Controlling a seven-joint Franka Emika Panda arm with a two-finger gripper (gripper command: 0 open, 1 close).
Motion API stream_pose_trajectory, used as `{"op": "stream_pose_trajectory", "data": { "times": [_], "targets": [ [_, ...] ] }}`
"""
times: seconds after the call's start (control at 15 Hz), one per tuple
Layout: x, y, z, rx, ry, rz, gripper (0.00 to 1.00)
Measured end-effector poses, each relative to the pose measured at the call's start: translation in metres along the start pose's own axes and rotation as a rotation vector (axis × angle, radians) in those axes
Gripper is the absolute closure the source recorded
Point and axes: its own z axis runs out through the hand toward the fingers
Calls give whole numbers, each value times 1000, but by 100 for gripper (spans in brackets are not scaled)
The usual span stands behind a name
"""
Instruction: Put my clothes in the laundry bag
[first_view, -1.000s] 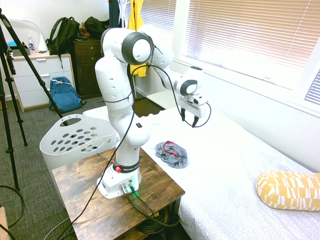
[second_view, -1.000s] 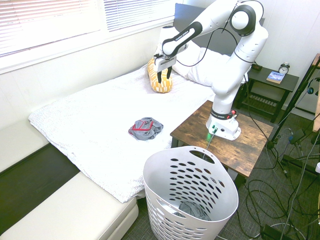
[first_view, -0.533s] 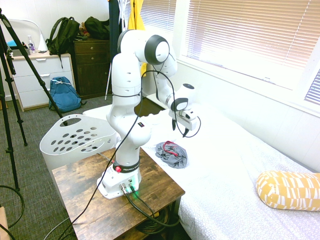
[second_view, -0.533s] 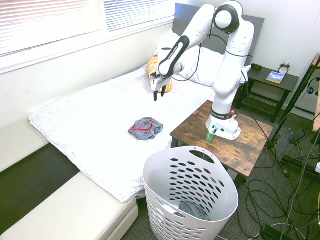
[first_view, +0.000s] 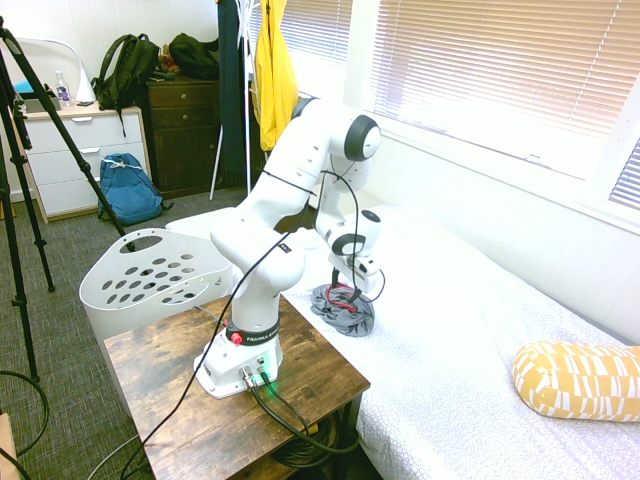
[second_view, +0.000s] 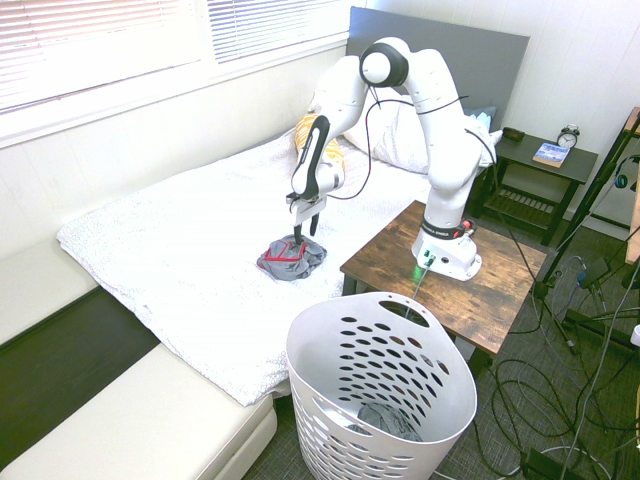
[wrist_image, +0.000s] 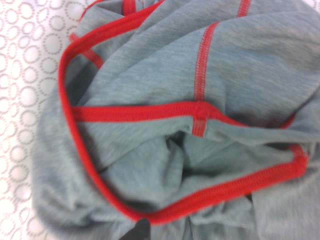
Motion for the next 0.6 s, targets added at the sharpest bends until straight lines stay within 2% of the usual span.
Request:
{"op": "stream_pose_trajectory", "data": {
  "times": [0.13,0.2,0.33,0.6],
  "targets": [
    [17,-14,38,-16,8,5,0],
    [22,-20,51,-22,14,1,100],
    [27,-28,66,-29,20,-2,100],
    [30,-29,67,-29,22,0,100]
  ]
}}
